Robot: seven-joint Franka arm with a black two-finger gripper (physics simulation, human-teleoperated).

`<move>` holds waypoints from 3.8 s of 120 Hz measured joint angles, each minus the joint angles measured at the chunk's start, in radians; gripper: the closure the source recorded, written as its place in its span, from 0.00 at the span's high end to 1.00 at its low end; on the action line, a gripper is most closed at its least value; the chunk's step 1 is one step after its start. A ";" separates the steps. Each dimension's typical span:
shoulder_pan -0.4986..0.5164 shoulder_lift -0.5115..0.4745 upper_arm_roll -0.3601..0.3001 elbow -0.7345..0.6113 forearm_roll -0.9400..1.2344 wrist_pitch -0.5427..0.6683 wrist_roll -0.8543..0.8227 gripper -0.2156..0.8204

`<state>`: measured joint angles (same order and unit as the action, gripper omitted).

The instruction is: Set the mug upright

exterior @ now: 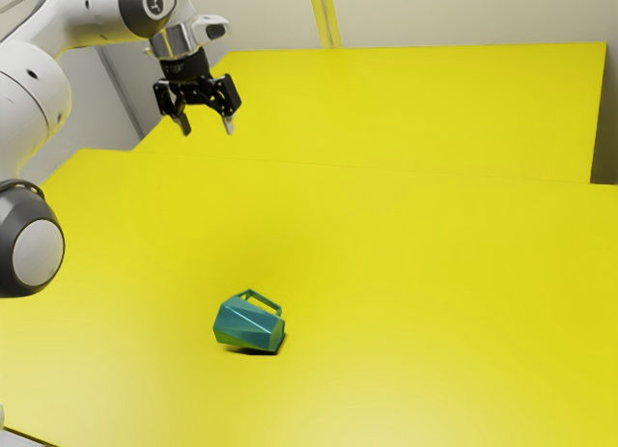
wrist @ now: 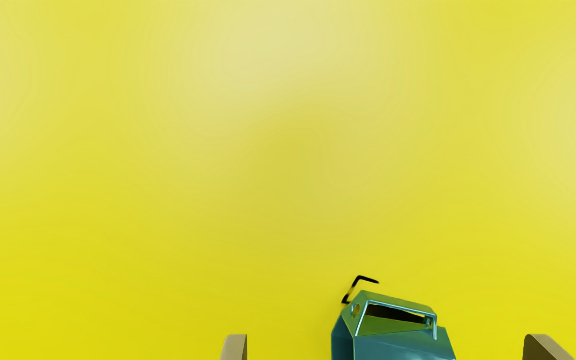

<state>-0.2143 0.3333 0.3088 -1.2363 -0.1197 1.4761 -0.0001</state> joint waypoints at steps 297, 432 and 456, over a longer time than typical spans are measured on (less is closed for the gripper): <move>0.002 -0.409 0.148 -1.209 -0.620 0.447 0.832 0.79; -0.024 -0.377 0.115 -1.283 -0.854 0.594 0.835 0.76; -0.023 -0.377 0.115 -1.289 -0.874 0.592 0.846 0.61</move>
<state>-0.2376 -0.0438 0.4233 -2.5250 -0.9939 2.0679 0.8460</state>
